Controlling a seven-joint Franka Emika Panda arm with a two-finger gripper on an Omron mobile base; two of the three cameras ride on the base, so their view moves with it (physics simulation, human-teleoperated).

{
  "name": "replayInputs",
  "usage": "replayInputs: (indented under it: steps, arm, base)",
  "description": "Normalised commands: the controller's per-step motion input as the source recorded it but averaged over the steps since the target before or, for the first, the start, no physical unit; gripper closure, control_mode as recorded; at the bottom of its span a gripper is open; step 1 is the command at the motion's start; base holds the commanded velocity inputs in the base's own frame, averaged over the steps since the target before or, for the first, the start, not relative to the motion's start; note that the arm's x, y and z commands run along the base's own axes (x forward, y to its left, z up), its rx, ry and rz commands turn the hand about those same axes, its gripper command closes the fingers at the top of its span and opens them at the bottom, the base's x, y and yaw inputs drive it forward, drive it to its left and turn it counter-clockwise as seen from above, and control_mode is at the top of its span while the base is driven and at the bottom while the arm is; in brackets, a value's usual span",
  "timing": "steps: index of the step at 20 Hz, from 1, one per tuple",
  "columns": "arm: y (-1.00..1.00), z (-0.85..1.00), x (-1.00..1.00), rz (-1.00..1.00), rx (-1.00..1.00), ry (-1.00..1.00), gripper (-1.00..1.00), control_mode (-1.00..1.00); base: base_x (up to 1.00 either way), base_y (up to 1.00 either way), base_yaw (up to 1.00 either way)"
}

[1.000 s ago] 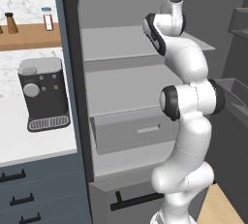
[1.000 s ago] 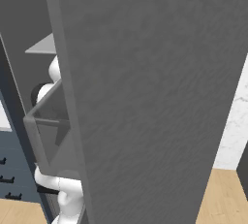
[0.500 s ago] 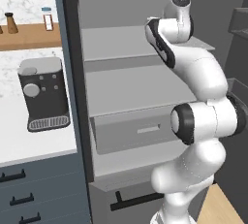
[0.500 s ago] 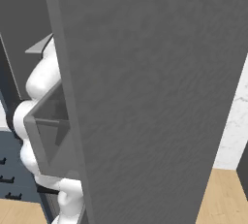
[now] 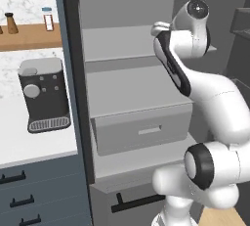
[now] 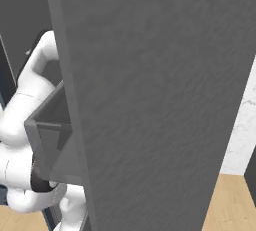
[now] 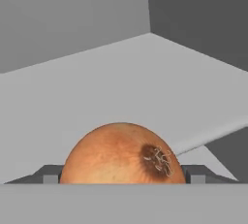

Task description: Place one onion and one chicken drumstick in each tupperware on the nearby counter, to pack two identical lunches.

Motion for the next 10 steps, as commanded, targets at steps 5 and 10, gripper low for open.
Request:
replayInputs:
  steps: [5,10]
  arm:
    - [0.28,-0.05,-1.00,0.03,0.00,0.07,1.00,-1.00]
    - [0.30,-0.36,-1.00,0.08,-0.01,0.10,1.00,-1.00]
  base:
    - [0.00,0.00,0.00]
    - [0.00,0.00,0.00]
